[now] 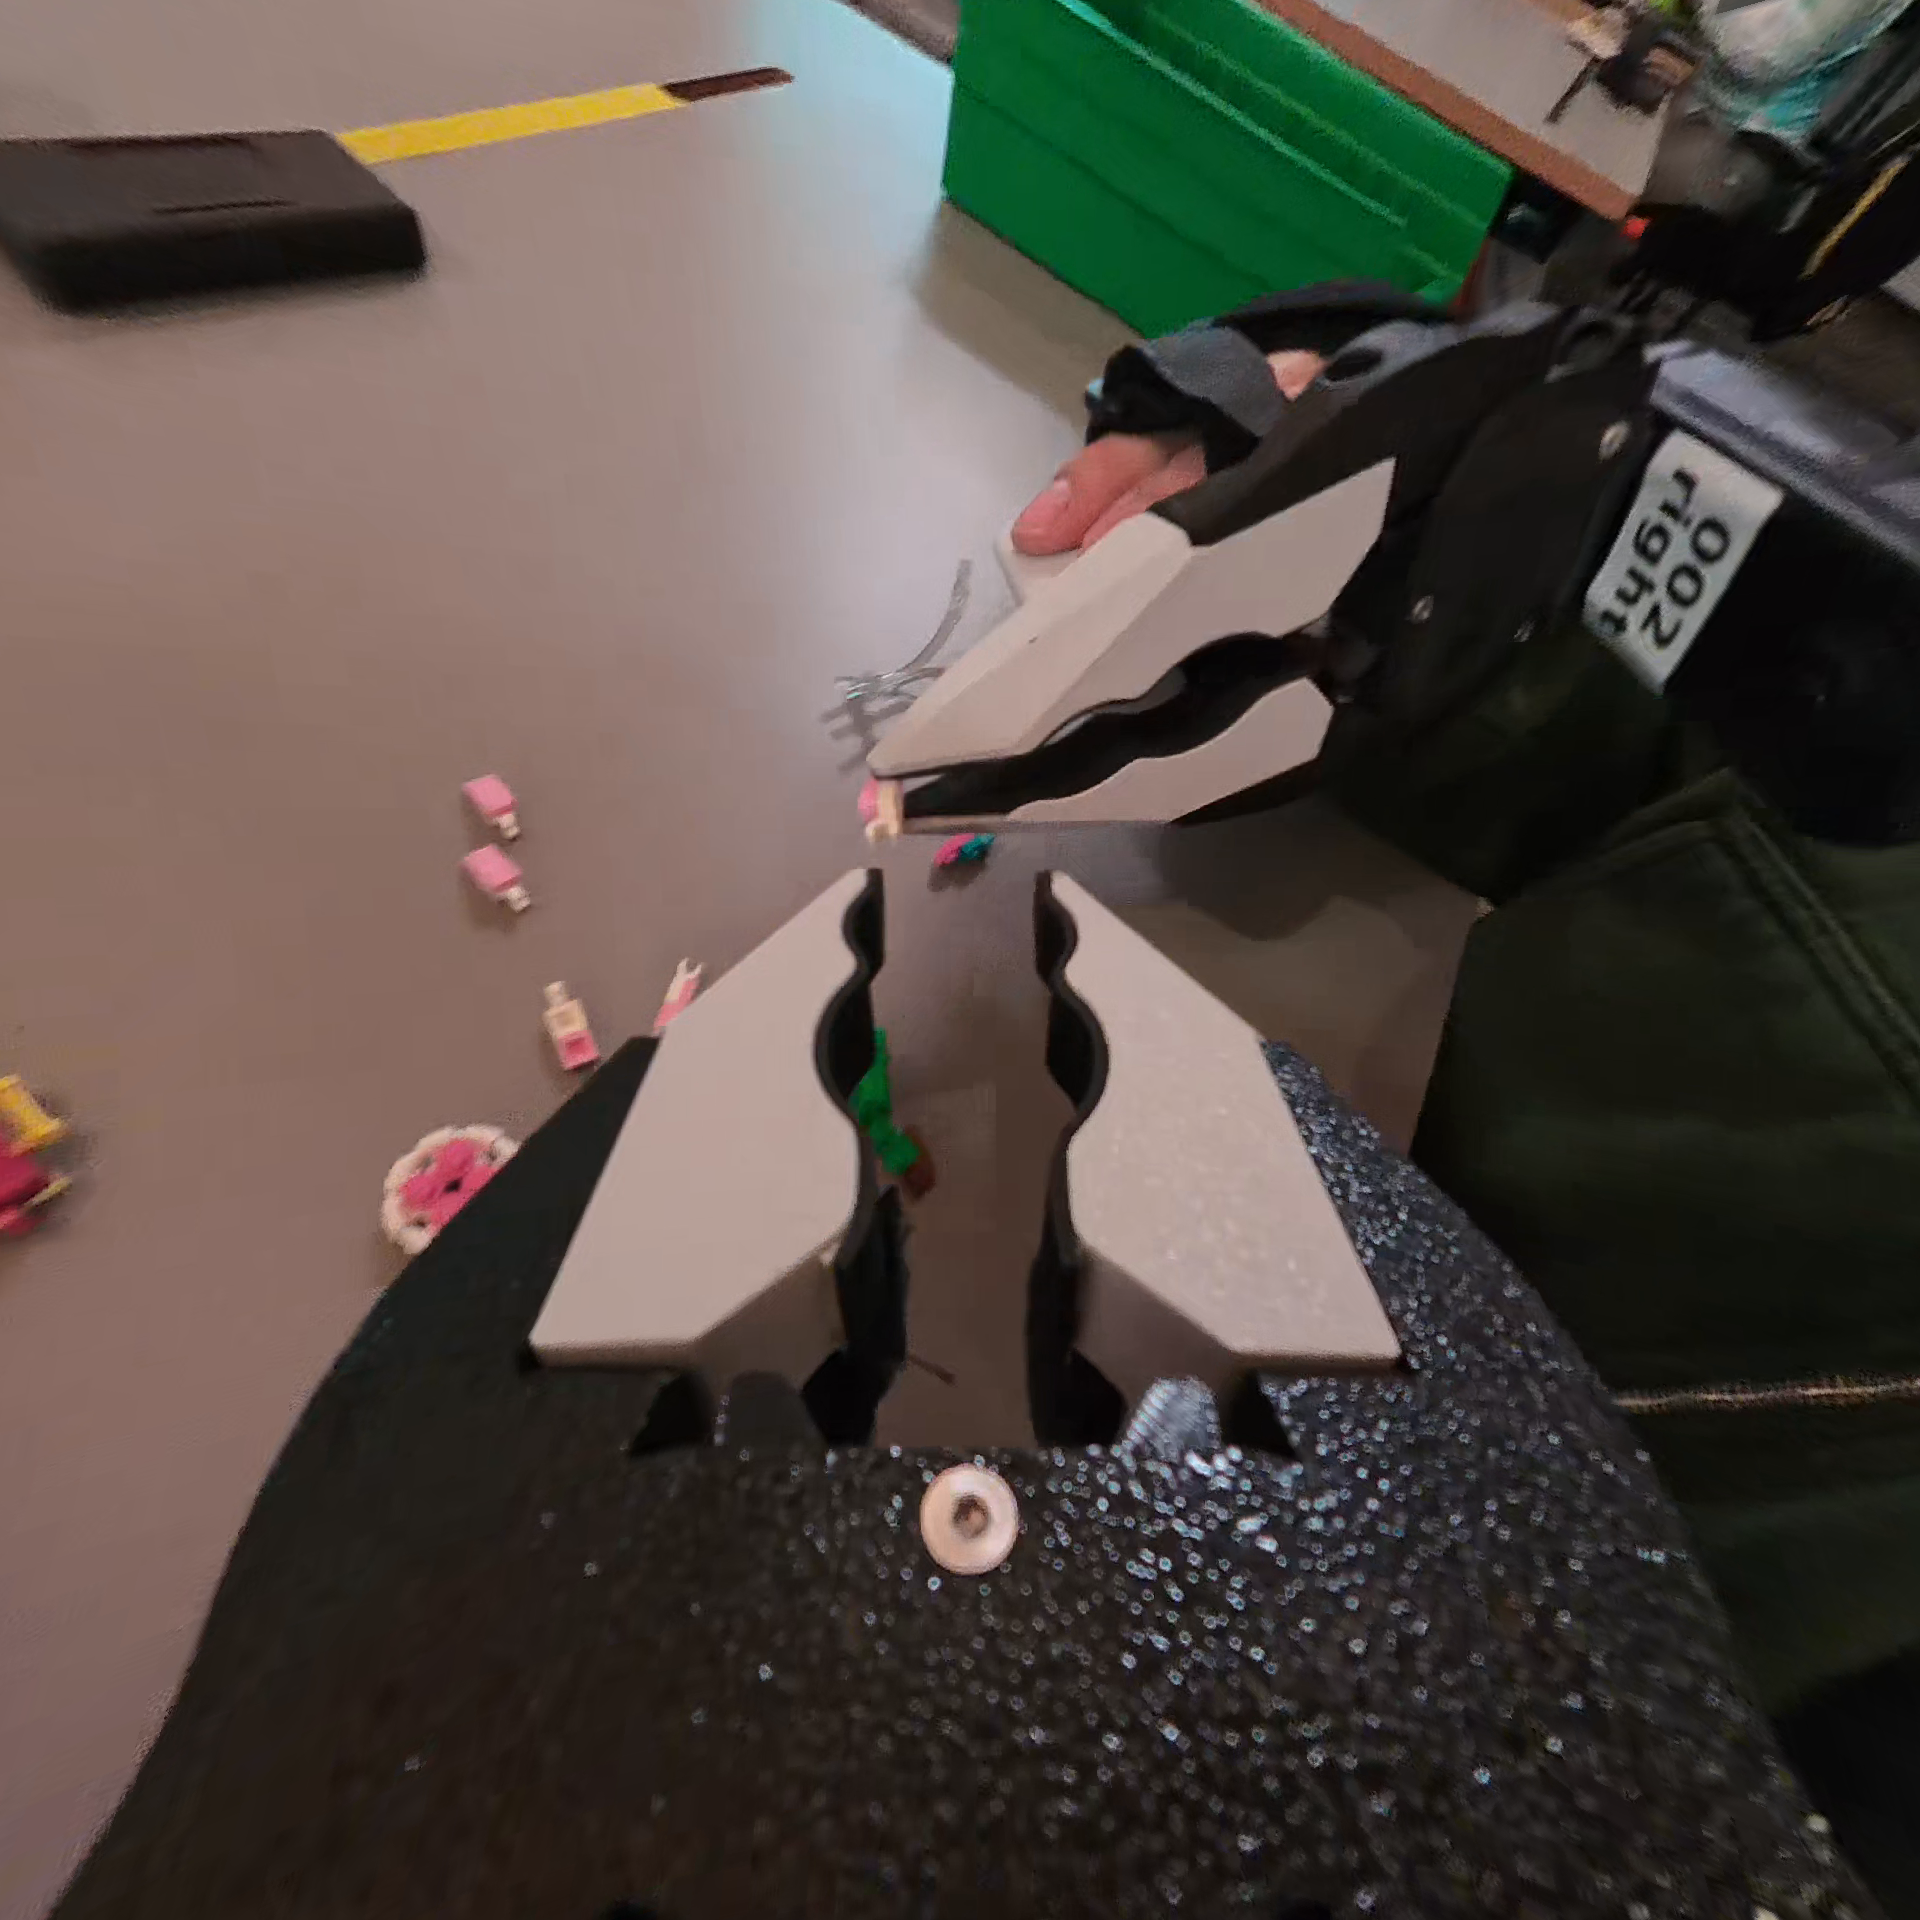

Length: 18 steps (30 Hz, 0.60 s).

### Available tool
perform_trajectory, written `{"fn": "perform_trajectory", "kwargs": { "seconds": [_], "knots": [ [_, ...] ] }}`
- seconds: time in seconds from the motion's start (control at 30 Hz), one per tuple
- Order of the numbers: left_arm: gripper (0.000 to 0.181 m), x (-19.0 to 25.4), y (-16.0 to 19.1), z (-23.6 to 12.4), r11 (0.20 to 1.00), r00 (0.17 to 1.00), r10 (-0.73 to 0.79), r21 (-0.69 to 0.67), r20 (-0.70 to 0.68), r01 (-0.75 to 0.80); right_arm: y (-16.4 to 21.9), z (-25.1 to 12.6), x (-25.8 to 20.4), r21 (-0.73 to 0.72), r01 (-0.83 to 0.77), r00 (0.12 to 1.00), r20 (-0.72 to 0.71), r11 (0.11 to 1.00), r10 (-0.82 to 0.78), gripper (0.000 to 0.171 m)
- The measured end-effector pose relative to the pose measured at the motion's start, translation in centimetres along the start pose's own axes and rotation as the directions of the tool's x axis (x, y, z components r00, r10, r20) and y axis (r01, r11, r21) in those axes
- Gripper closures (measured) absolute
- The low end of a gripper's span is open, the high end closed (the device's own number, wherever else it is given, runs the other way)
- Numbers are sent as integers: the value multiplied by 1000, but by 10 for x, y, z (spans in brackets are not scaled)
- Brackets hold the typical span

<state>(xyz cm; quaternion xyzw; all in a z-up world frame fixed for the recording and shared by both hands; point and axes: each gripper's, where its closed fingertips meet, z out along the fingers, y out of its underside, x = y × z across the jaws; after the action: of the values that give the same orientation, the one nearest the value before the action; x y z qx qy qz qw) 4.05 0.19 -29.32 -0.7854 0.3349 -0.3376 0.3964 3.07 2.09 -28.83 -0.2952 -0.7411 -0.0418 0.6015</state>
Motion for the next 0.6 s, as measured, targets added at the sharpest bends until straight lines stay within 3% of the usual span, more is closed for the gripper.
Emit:
{"fn": "perform_trajectory", "kwargs": {
  "seconds": [0.2,0.33,0.5,0.6],
  "knots": [
    [178,-1,-13,2,998,999,12,59,36,-14,-3,-8,11,-35,136,985,-104,990,-139,165],
    [169,-8,-21,-2,994,997,-34,109,73,26,-7,-10,15,-48,205,965,-156,978,-210,165],
    [177,6,-29,-6,964,974,-187,169,-126,207,-12,-16,24,-61,288,923,-249,956,-294,165],
    [176,15,-39,-14,900,893,-307,206,-330,385,-16,-23,32,-66,332,889,-311,941,-335,165]
  ]
}}
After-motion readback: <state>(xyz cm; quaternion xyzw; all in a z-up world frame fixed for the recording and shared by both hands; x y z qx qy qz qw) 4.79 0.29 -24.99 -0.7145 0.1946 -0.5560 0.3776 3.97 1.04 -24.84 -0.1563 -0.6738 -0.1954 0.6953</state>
